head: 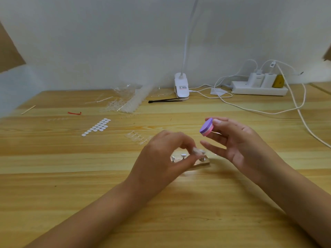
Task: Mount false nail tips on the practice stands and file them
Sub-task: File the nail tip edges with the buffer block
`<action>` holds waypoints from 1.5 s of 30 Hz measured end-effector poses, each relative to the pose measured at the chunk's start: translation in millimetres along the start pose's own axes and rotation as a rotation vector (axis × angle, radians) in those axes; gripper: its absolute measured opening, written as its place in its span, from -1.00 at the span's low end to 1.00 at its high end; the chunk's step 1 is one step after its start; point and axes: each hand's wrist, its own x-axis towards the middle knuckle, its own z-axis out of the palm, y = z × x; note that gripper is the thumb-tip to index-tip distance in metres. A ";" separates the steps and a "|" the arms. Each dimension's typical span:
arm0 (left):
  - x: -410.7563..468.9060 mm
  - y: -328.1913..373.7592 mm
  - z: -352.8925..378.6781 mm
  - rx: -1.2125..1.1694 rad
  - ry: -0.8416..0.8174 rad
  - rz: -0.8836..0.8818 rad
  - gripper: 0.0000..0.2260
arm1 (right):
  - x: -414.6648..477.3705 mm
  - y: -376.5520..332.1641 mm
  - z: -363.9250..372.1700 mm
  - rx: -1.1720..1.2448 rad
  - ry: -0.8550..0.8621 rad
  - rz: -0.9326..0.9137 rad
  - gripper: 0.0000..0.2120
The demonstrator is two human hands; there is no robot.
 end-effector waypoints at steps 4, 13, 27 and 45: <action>0.1 0.3 -8.6 -0.425 -0.013 -0.406 -0.92 | -1.5 -2.0 -0.2 -0.003 -0.070 -0.075 -0.78; 5.6 0.4 -23.2 -0.703 -0.029 -0.569 -0.76 | -13.3 1.4 10.4 -0.221 -0.133 -0.228 -0.71; 6.1 1.2 -19.7 -0.804 -0.044 -0.637 -0.68 | -21.4 3.4 20.8 -0.247 -0.173 -0.309 -0.65; 7.1 1.9 -18.9 -0.755 0.025 -0.626 -0.67 | -23.1 8.0 28.3 -0.141 -0.162 -0.296 -0.82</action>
